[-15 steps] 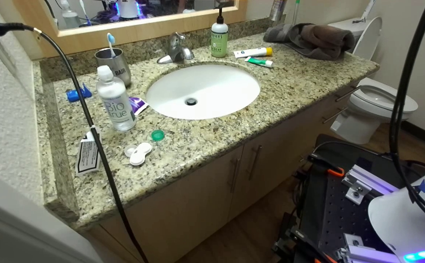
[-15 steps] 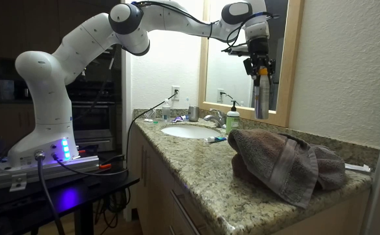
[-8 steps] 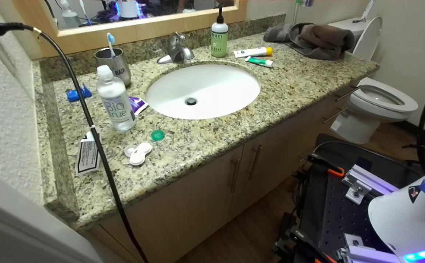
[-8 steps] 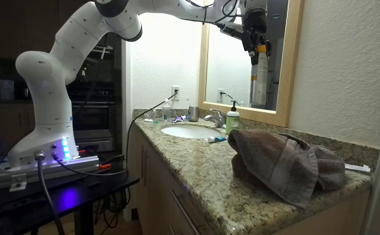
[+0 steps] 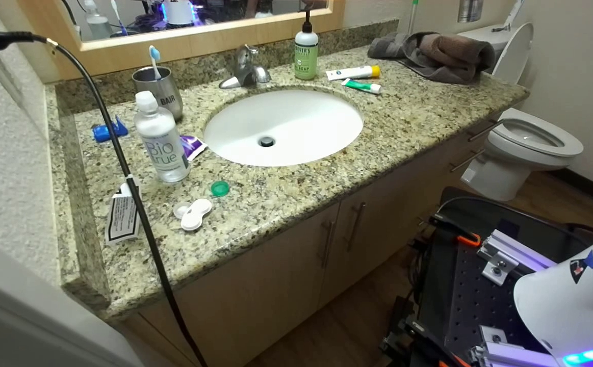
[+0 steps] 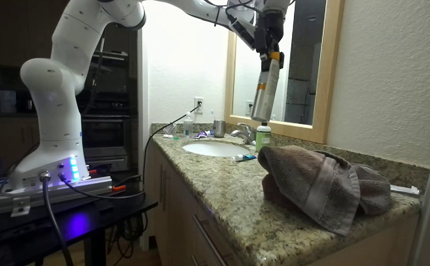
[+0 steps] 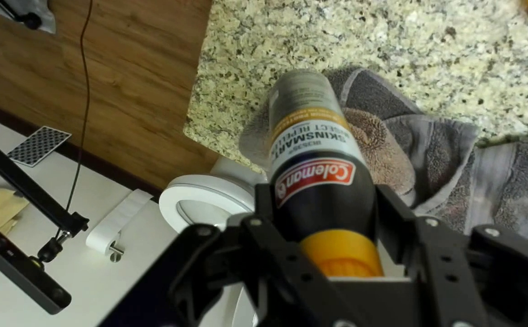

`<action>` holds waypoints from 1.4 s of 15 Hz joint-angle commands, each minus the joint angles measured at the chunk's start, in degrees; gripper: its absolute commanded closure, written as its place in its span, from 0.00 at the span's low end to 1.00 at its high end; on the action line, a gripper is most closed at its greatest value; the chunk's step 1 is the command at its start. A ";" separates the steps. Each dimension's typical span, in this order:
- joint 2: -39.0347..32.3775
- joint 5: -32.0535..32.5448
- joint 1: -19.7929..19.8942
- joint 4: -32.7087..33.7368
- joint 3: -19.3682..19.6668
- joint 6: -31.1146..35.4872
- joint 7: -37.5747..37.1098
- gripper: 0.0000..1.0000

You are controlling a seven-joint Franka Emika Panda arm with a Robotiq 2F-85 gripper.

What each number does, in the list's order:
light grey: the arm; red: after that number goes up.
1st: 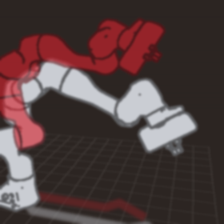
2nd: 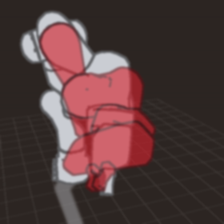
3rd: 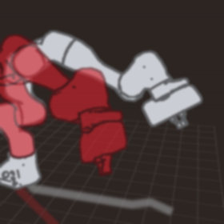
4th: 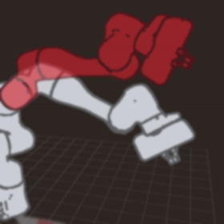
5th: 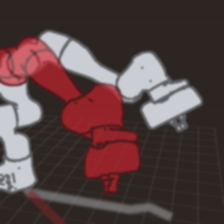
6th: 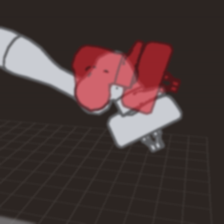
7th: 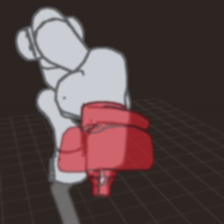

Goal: Move the silver bottle to the edge near you

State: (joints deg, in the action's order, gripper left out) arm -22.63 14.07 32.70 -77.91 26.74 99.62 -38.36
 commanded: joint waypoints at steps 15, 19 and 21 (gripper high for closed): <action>14.23 3.01 -1.96 -31.34 4.46 16.64 -0.07 0.69; 18.73 1.93 -2.02 -39.65 6.50 21.76 -0.78 0.69; 20.14 1.93 -2.26 -43.16 6.96 25.78 -2.79 0.69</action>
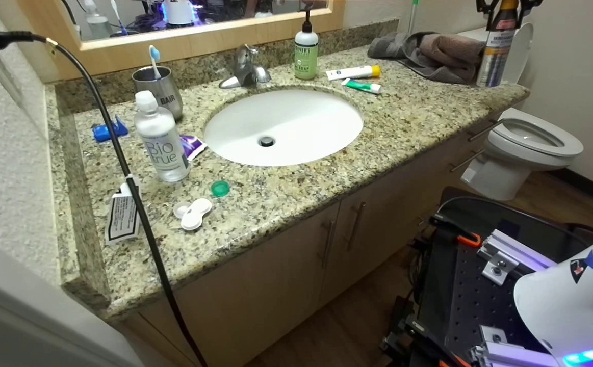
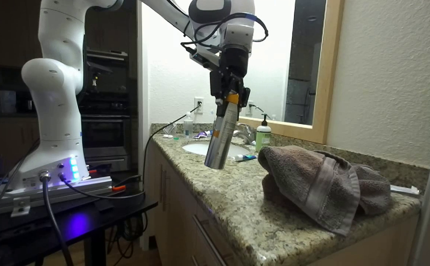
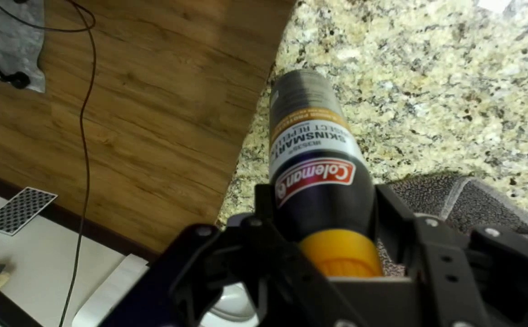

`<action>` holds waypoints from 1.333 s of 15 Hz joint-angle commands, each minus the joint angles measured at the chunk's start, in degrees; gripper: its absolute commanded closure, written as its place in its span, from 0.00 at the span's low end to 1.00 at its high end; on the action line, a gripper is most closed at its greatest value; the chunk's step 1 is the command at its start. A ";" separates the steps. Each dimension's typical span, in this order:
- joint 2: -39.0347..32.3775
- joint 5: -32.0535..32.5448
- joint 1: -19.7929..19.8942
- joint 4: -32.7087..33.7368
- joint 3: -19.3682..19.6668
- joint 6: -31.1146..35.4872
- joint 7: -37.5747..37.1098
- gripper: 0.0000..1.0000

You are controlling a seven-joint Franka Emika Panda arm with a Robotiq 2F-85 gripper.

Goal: Move the silver bottle to the edge near you

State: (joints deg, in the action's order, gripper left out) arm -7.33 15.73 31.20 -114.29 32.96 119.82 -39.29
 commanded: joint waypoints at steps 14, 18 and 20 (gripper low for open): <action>7.61 2.70 -0.44 -18.68 0.80 23.12 -16.51 0.69; 6.87 8.58 -0.82 -17.93 0.65 21.54 -20.18 0.19; 7.21 9.72 -1.06 -16.61 0.38 18.06 -18.13 0.12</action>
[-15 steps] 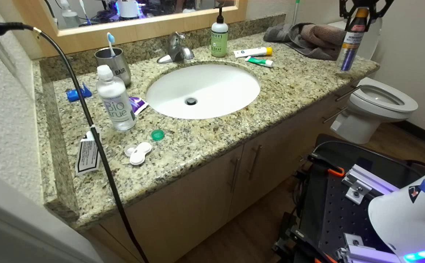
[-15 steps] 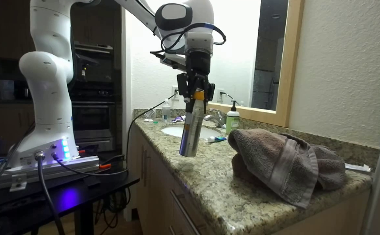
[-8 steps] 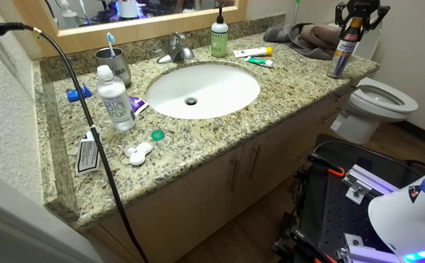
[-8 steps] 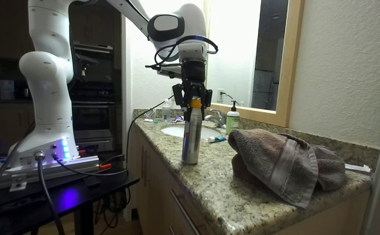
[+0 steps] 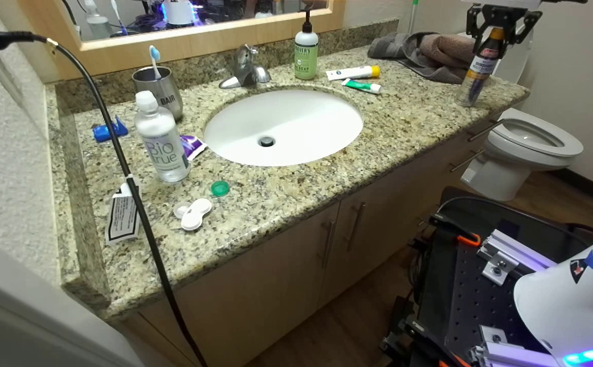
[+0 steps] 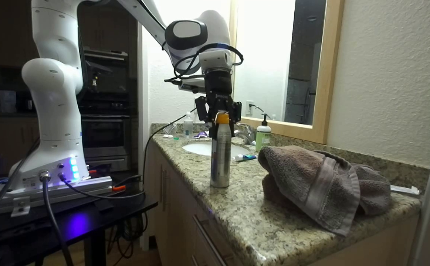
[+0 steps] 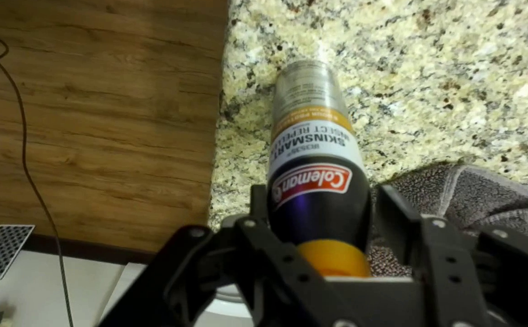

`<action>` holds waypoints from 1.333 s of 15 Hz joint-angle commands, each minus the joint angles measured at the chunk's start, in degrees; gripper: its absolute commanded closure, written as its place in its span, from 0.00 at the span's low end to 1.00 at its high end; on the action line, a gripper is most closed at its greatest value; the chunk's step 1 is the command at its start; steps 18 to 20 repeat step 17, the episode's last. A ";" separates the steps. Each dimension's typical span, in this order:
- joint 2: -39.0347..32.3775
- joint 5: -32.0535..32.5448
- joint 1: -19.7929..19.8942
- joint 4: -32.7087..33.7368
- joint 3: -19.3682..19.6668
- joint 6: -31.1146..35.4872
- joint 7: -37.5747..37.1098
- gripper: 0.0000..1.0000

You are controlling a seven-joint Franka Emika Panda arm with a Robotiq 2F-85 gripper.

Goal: Move the silver bottle to the edge near you

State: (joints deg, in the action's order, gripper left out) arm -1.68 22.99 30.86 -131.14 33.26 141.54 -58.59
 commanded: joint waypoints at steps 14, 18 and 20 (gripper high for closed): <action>14.24 4.99 0.69 10.01 -4.05 -14.09 11.89 0.00; 14.64 5.06 0.75 9.98 -4.13 -14.23 12.31 0.00; 14.64 5.06 0.75 9.98 -4.13 -14.23 12.31 0.00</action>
